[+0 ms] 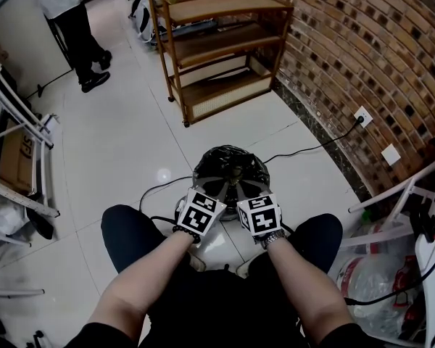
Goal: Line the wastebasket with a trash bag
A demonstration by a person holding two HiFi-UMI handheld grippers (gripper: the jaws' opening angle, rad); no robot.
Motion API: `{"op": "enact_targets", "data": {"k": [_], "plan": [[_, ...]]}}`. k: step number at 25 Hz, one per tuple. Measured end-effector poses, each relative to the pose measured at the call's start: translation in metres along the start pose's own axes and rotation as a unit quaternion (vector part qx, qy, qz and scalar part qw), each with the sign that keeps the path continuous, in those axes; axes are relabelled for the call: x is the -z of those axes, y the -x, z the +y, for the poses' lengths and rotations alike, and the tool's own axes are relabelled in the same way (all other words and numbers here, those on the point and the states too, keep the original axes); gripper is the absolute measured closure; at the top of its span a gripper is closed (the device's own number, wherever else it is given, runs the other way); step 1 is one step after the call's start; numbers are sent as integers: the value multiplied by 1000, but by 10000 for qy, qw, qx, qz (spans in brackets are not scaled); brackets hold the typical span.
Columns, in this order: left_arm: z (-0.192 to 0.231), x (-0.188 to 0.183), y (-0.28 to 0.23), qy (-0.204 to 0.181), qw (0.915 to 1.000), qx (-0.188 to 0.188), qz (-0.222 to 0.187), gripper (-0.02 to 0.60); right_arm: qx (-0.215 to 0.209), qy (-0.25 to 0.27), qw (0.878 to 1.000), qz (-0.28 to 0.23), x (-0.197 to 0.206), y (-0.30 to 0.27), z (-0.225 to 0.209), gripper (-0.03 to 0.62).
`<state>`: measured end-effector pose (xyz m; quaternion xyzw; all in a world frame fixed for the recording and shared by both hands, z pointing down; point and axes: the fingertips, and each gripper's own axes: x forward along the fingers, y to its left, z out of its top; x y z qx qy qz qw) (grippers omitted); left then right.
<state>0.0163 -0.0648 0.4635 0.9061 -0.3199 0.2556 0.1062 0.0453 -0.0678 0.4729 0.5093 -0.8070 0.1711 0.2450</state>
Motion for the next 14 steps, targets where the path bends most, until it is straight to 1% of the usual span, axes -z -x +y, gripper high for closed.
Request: {"op": "enact_targets", "data": {"k": [14], "plan": [[-3, -2, 1, -25, 10000, -39, 3, 580, 24, 44, 10000, -68, -2, 5, -1, 592]]}}
